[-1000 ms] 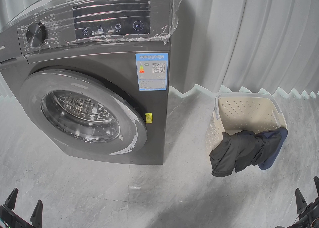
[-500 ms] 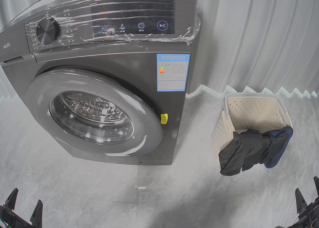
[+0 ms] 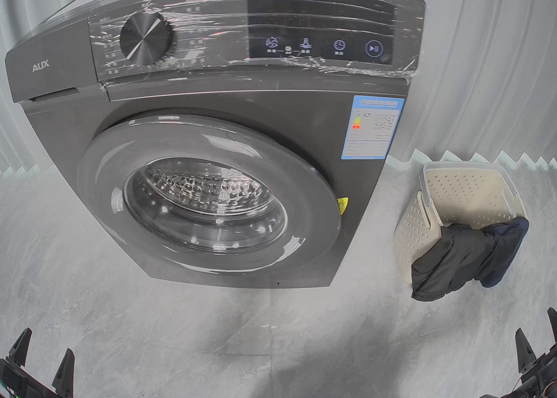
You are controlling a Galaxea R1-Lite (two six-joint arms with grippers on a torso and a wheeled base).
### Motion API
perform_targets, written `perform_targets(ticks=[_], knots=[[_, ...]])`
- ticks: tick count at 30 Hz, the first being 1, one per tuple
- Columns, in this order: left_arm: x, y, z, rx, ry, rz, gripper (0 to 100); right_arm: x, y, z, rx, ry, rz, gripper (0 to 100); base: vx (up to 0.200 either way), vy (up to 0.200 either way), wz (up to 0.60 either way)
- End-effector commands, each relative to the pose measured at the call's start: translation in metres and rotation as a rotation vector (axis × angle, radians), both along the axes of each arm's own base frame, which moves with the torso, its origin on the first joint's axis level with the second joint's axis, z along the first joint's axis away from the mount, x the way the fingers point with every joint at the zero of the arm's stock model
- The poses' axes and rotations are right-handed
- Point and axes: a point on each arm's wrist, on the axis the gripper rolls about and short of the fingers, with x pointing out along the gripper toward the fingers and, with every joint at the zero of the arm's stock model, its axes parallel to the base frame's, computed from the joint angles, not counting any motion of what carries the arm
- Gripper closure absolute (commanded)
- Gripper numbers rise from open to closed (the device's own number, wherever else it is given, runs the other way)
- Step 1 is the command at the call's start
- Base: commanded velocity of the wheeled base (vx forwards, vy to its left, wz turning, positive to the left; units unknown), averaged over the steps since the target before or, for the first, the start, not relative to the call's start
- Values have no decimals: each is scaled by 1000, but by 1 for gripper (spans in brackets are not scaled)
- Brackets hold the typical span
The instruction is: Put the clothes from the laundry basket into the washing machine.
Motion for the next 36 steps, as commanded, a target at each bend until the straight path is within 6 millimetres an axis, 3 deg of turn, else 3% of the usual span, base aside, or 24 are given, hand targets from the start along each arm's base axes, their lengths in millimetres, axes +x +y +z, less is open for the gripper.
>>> perform_targets(ticks=[1,18,36], knots=[[0,0,-4,-1,-4,1,0,0,0,-5,0,0,1,0,0,0,0],[0,0,-4,-2,-4,1,0,0,0,-5,0,0,1,0,0,0,0],[0,0,-4,-1,-4,1,0,0,0,-5,0,0,1,0,0,200,0]])
